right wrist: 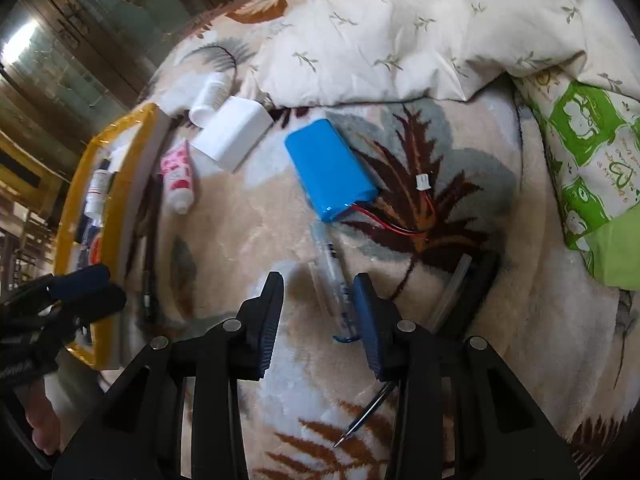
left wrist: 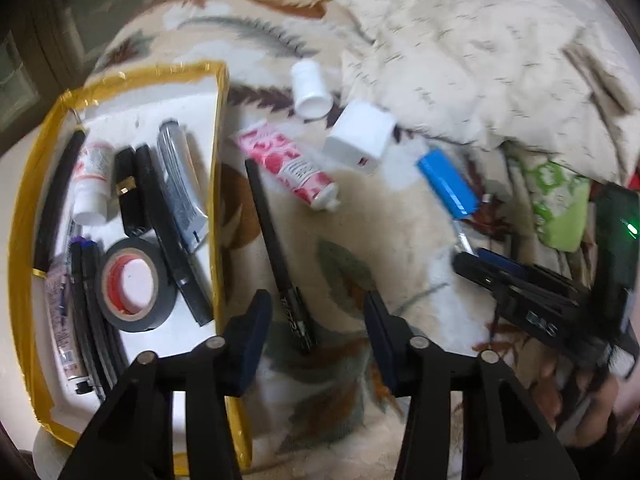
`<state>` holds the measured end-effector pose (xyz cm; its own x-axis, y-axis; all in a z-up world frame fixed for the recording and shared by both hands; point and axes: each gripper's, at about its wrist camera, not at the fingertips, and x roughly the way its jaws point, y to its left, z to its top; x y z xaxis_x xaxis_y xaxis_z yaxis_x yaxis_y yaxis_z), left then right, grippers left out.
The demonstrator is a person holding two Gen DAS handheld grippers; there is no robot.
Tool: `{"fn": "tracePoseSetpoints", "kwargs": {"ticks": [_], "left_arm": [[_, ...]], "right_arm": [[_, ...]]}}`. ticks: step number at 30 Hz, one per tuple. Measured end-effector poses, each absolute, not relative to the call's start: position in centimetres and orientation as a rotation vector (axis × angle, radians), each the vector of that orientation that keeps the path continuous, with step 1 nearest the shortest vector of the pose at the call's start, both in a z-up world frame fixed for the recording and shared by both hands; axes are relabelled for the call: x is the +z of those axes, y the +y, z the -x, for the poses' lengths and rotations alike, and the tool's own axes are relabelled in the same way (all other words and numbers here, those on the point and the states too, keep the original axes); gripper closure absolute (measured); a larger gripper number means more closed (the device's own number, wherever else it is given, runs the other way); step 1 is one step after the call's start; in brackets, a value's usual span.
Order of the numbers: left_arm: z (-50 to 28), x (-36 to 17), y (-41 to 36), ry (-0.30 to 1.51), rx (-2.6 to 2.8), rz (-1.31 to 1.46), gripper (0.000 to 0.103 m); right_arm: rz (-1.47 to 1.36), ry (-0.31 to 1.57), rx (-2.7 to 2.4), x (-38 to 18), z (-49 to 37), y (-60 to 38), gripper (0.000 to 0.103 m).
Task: Organize objects
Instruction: 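Grasp a clear pen with the right tool while the left tool grasps a black marker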
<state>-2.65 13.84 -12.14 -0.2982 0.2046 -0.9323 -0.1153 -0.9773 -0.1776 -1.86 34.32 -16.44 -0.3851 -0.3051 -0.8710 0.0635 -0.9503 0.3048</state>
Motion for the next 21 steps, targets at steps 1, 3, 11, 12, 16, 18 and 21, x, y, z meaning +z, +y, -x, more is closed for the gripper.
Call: {"fn": "tracePoseSetpoints", "kwargs": {"ticks": [1,3,11,12,16,18,21], "left_arm": [[3.1,-12.5,13.9,-0.115,2.375,1.749,0.060],[3.9,-13.6,14.0,-0.137,2.338,1.807,0.062],[4.4,-14.8,14.0,-0.077,2.334,1.829,0.087],[4.0,-14.7,13.7,-0.097,2.319,1.819,0.088],[1.8,-14.3,13.2,-0.123,2.264,1.783,0.092],[0.9,-14.4,13.1,-0.101,2.244,1.776,0.091],[0.7,-14.7,12.7,-0.125,2.258,1.773,0.090]], "right_arm": [[-1.592,-0.354,-2.418,-16.6,1.8,34.5,0.067],[-1.586,-0.369,-2.419,-16.7,1.8,34.8,0.067],[-1.580,-0.362,-2.431,-16.8,1.6,34.8,0.067],[-1.580,-0.358,-2.433,-16.8,1.6,34.7,0.067],[-1.594,-0.323,-2.456,-16.8,1.7,34.6,0.081],[-1.601,-0.328,-2.447,-16.8,1.4,34.8,0.086],[-1.601,-0.307,-2.447,-16.9,0.9,34.9,0.087]]}}
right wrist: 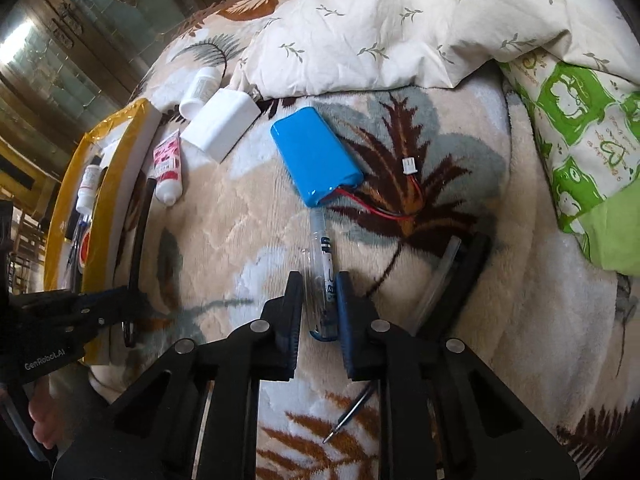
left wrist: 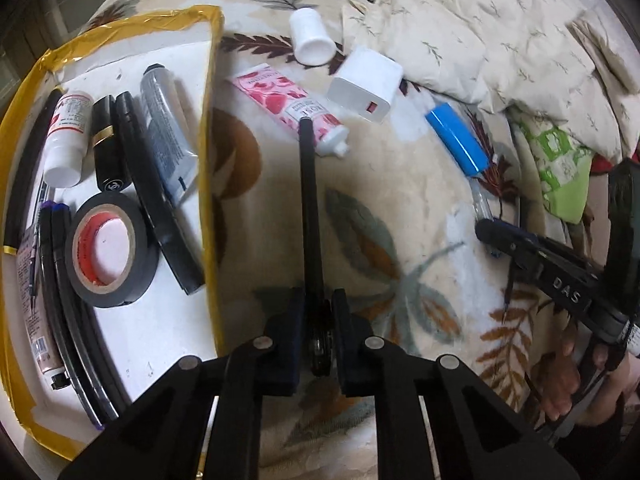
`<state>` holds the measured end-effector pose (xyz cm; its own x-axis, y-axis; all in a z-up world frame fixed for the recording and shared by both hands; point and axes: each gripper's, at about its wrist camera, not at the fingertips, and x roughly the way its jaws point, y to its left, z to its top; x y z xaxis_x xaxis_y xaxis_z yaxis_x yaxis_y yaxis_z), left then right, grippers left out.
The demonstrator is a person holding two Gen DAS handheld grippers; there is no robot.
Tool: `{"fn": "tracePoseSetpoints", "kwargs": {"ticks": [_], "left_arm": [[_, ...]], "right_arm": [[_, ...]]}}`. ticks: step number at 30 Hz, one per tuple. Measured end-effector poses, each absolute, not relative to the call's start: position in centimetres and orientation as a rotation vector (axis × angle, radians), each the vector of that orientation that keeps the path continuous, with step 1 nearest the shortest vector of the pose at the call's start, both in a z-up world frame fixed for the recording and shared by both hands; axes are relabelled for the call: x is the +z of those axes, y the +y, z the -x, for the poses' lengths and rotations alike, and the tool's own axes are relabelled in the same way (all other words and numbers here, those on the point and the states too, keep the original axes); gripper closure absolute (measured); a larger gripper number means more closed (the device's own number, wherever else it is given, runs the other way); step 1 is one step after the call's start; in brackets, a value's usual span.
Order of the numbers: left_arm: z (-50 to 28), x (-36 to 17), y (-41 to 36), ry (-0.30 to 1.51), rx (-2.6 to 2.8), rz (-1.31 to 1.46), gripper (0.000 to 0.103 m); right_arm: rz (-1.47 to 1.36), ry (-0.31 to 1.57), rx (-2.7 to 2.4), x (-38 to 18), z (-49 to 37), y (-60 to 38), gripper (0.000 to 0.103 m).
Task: Organize objects
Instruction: 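Grasp a clear pen with the right tool while the left tool grasps a black marker, then carry the clear pen and black marker into the tray and open both tools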
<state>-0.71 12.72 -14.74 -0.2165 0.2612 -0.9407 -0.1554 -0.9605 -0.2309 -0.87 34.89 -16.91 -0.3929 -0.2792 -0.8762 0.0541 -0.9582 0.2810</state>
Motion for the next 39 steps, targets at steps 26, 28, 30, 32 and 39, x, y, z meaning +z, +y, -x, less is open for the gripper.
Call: {"fn": "tracePoseSetpoints", "kwargs": {"ticks": [26,28,30,32,39], "left_arm": [[1.4,-8.5,5.9,-0.433,2.315,1.663,0.095],[1.5,-8.0,4.3,-0.437,2.364,1.660,0.095],[1.6,-7.8,2.2,-0.471,2.388,1.674,0.095],[1.9,-8.2,1.2,-0.491,2.426,1.695,0.095],[3.4,-9.4,-2.0,-0.543,2.490,1.777,0.095]], "right_arm": [[-1.483,-0.472,-2.246,-15.1,1.9,27.8,0.088],[-1.462,-0.487,-2.206,-14.7,2.4,26.8,0.088],[-1.439,-0.466,-2.161,-14.3,2.9,25.1,0.088],[-1.408,-0.457,-2.113,-14.0,3.6,23.3,0.088],[-1.390,-0.397,-1.986,-14.0,5.9,18.0,0.088]]}}
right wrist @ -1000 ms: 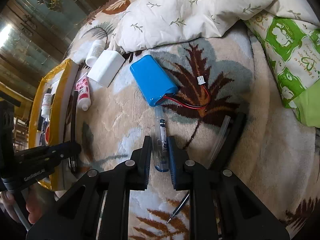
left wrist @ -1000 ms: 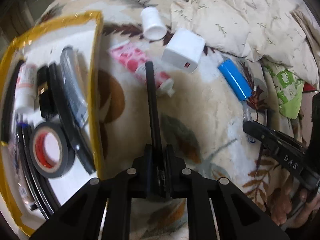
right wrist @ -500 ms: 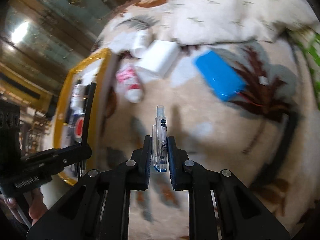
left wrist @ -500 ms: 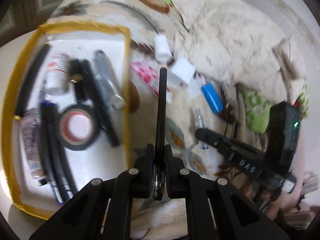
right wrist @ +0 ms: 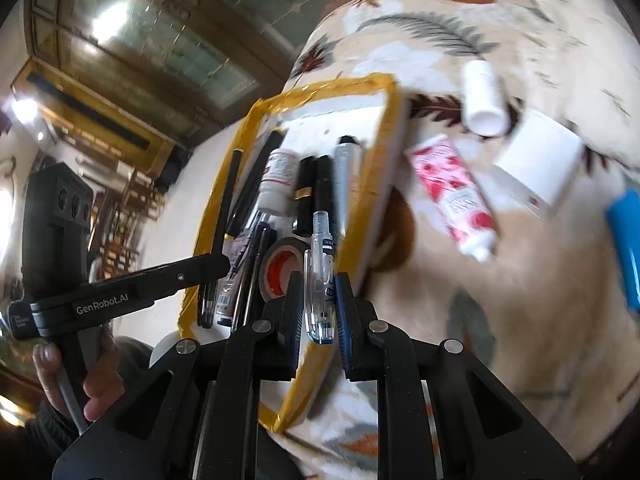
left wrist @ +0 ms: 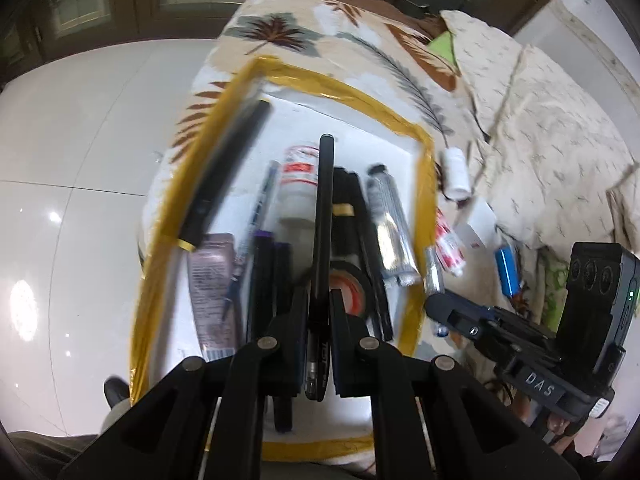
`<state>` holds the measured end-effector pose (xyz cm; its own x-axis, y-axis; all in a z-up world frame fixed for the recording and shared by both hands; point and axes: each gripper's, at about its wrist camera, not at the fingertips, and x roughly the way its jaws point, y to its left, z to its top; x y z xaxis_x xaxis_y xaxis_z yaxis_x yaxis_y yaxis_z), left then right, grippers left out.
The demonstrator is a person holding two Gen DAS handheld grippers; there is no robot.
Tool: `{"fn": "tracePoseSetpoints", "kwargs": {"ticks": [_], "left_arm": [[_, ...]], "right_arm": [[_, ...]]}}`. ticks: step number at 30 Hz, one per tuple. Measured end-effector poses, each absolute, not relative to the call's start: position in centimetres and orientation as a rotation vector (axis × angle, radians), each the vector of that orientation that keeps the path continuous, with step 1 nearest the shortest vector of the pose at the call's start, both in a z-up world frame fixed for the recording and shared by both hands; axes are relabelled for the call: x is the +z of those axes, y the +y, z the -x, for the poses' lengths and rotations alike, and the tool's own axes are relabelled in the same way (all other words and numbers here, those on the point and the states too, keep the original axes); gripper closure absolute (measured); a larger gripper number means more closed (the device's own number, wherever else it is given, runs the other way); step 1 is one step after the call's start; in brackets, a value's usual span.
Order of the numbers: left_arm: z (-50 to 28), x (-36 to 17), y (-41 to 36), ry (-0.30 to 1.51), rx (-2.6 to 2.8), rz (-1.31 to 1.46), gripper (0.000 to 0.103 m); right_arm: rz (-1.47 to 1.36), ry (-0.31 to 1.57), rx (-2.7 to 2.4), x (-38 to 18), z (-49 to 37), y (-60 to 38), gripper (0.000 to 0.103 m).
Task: Organize objects
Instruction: 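Carry the clear pen and black marker into the tray and open both tools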
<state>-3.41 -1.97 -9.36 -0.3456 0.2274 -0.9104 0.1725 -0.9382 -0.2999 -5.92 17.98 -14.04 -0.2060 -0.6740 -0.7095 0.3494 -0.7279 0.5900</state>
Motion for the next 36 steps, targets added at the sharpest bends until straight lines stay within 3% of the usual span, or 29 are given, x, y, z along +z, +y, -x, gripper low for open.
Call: {"fn": "tracePoseSetpoints", "kwargs": {"ticks": [23,30,34,36], "left_arm": [[5.6,-13.2,-7.0,-0.590,2.257,1.701,0.095],[6.5,-13.8,-8.0,-0.532,2.173,1.711,0.095],[6.4,-13.4,-8.8,-0.564,2.165,1.730,0.095],[6.3,-13.6,-9.8,-0.670,2.152,1.760,0.095]], "right_arm": [[-1.526,-0.311,-2.178,-14.3,6.5,12.5,0.088],[-1.602,-0.316,-2.250,-14.4,5.9,11.4,0.088],[-1.662,-0.350,-2.269,-14.5,6.6,11.5,0.088],[-1.702,-0.355,-2.252,-14.5,6.8,11.4,0.088]]}}
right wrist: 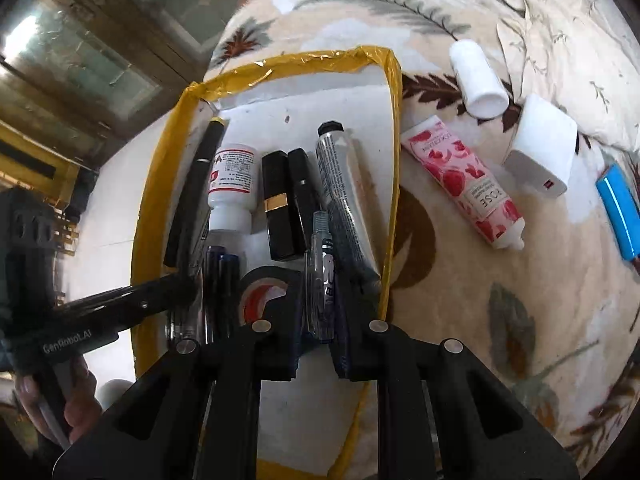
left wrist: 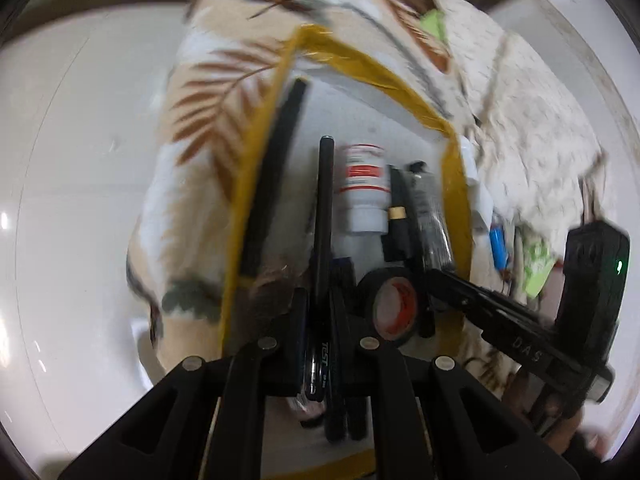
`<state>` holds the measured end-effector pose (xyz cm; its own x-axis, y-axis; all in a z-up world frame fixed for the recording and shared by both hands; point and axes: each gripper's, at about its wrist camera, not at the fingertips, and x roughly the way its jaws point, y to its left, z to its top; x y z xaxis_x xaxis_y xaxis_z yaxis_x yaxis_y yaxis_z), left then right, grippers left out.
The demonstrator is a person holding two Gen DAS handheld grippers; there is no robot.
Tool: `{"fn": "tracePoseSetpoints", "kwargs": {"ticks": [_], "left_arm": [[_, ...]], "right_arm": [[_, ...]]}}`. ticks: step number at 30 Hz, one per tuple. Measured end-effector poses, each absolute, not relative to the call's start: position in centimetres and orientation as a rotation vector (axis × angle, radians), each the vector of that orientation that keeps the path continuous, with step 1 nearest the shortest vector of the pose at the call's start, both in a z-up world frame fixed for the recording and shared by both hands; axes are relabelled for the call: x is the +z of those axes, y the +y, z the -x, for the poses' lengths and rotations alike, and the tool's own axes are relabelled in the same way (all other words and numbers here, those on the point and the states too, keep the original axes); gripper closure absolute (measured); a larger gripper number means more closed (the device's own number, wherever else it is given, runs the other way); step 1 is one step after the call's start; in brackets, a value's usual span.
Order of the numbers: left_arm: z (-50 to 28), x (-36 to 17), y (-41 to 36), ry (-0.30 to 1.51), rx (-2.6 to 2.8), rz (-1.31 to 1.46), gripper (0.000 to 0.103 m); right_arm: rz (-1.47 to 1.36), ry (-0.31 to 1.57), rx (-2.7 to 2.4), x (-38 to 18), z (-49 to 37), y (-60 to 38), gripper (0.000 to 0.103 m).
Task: Organize objects
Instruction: 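Carry the clear pen and black marker into the tray and open both tools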
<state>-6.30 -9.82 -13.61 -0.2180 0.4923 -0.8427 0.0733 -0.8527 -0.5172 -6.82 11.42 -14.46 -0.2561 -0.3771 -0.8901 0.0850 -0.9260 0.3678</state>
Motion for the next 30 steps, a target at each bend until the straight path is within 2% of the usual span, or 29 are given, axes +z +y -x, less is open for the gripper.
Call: {"fn": "tracePoseSetpoints", "kwargs": {"ticks": [1,5,11,16,21,24,30], "left_arm": [[6.2,-13.6,-10.2,-0.698,2.157,1.737,0.095],[6.1,-13.9,-10.1,-0.623,2.294,1.668,0.095],[4.6,-13.5,-9.6,-0.584,2.335,1.669,0.095],[3.3,-13.3,-7.0,-0.372,2.339,1.724,0.095],[3.3,-13.4,-7.2,-0.358,2.397,1.709,0.095],[3.2,-13.2,-7.5,-0.422,2.409,1.696,0.095],[4.6,-13.3,-6.3,-0.315,2.424,1.717,0.095]], "right_arm": [[-1.714,-0.338,-2.246,-14.4,6.9,11.3,0.088],[-1.613,-0.294,-2.264,-13.9,7.3,11.0,0.088],[-1.477,-0.361,-2.266,-14.2,4.9,12.6,0.088],[-1.451,-0.476,-2.224,-13.9,2.1,14.0,0.088],[-1.442,-0.370,-2.251,-14.0,0.5,12.9,0.088],[-1.481,-0.339,-2.226,-14.3,0.1,12.3,0.088],[-1.515,-0.286,-2.228,-15.1,-0.5,11.5,0.088]]}}
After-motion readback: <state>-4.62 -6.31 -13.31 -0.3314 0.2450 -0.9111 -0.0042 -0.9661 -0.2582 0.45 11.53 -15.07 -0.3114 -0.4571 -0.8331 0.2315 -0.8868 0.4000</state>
